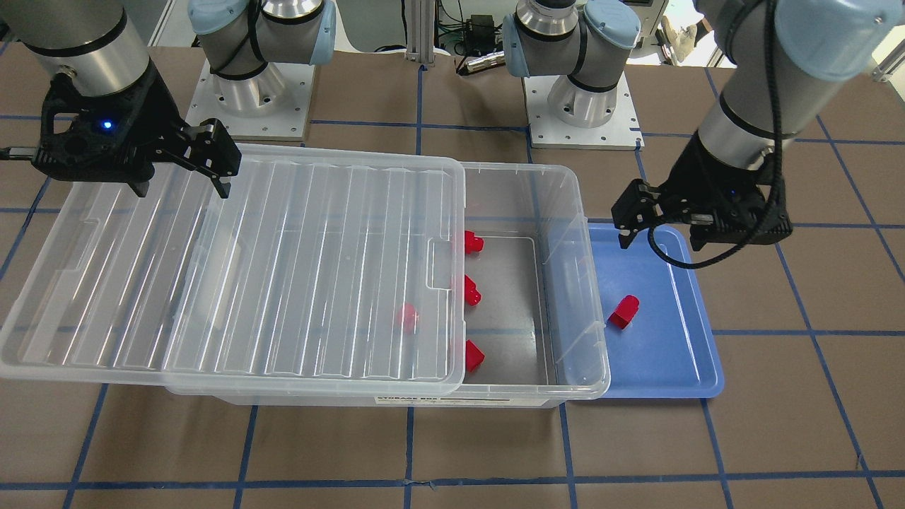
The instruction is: Place red block in blue tray from box
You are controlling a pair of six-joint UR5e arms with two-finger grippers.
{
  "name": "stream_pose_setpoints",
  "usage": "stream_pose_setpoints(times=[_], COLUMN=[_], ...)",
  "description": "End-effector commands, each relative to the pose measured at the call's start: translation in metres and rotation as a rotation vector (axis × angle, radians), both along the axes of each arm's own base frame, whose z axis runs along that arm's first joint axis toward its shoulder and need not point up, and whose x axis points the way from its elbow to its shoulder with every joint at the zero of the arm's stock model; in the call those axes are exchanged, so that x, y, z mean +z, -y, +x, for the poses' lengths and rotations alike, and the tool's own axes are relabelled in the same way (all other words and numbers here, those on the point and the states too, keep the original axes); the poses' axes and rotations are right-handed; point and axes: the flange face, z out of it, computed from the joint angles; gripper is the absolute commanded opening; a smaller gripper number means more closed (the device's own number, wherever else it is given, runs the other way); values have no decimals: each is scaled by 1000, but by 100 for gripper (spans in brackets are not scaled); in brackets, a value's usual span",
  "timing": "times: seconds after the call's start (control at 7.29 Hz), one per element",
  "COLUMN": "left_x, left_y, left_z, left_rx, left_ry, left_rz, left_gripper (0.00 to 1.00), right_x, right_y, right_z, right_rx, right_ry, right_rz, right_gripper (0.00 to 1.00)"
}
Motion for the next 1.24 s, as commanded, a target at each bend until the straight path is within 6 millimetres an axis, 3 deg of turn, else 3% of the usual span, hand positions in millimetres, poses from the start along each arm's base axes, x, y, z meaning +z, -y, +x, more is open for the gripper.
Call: stream_pose_setpoints(times=[0.0, 0.27, 1.1], left_x=[24, 30, 29], left_y=[-22, -36, -37], left_z=[-47, -48, -48], left_rx=[-43, -55, -57], left_ry=[1, 1, -2], left_rz=[-25, -6, -10], left_gripper=[100, 100, 100], right_x=[0, 2, 4], right_y=[0, -1, -1], right_z=[0, 1, 2], right_rx=[0, -3, 0], right_ry=[1, 1, -8], right_rz=[0, -3, -8], right_gripper=[100, 100, 100])
